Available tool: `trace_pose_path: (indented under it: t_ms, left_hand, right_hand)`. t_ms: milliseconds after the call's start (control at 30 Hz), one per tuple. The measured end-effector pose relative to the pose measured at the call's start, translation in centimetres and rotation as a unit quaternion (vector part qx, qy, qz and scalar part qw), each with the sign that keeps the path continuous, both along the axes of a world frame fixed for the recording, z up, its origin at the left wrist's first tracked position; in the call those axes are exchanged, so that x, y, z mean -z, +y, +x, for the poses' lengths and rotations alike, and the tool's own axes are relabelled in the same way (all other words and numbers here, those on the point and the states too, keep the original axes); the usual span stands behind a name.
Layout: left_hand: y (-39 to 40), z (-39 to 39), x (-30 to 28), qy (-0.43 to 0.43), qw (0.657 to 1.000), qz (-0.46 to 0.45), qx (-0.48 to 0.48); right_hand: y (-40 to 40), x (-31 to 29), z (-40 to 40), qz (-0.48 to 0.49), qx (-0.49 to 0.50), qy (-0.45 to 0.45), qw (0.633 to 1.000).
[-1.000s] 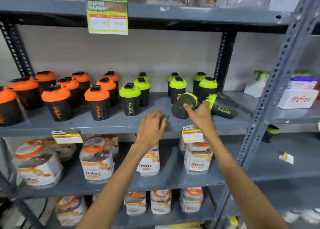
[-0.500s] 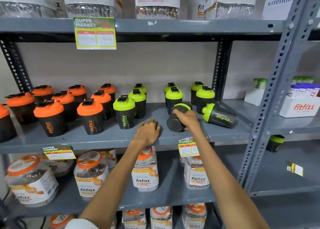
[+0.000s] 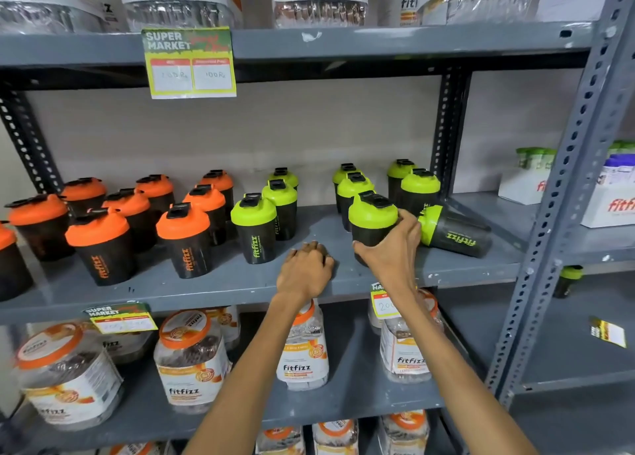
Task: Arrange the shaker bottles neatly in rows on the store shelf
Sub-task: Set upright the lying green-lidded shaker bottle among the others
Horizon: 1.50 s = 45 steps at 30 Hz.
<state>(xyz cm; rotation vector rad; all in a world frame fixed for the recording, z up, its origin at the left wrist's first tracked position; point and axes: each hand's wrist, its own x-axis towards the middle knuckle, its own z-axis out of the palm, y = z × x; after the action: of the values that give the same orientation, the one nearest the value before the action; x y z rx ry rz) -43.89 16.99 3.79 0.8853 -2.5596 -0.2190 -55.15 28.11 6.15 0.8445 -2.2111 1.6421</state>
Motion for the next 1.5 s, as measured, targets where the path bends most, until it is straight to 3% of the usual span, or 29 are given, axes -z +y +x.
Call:
trace_pose_path:
  t_ms: [333, 500, 667, 767, 833, 967, 1100, 1333, 1500]
  left_hand:
    - [0.6, 0.2, -0.4, -0.009, 1.000, 0.015, -0.008]
    - [1.1, 0.2, -0.6, -0.002, 0.999, 0.028, -0.022]
    - [1.6, 0.0, -0.7, -0.002, 0.999, 0.032, -0.040]
    - [2.0, -0.5, -0.6, -0.006, 0.998, 0.036, -0.056]
    - [2.6, -1.1, -0.7, -0.005, 0.996, 0.042, -0.073]
    - [5.0, -2.6, -0.9, 0.003, 0.994, 0.042, -0.100]
    - [5.6, -3.6, -0.4, -0.011, 0.994, 0.027, -0.102]
    - [5.5, -3.4, 0.4, -0.012, 0.995, 0.002, -0.102]
    - [5.5, -3.6, 0.6, -0.014, 0.995, -0.011, -0.102]
  right_hand:
    - [-1.9, -0.3, -0.6, 0.049, 0.004, -0.001, 0.999]
    - [-0.1, 0.1, -1.6, 0.059, -0.054, 0.007, 0.997]
    - [4.9, -1.0, -3.7, 0.094, -0.151, 0.078, 0.981]
    - [8.1, -2.4, -5.6, 0.149, -0.126, 0.224, 0.955]
    - [9.6, -3.5, -7.2, 0.243, -0.056, 0.321, 0.914]
    - [10.3, -4.8, -10.7, 0.434, 0.008, 0.288, 0.853]
    - [9.7, -4.5, -12.2, 0.494, -0.015, 0.256, 0.831]
    - [10.0, -3.1, -13.2, 0.436, -0.021, 0.247, 0.865]
    - [11.3, -2.7, -14.1, 0.248, -0.146, 0.144, 0.947]
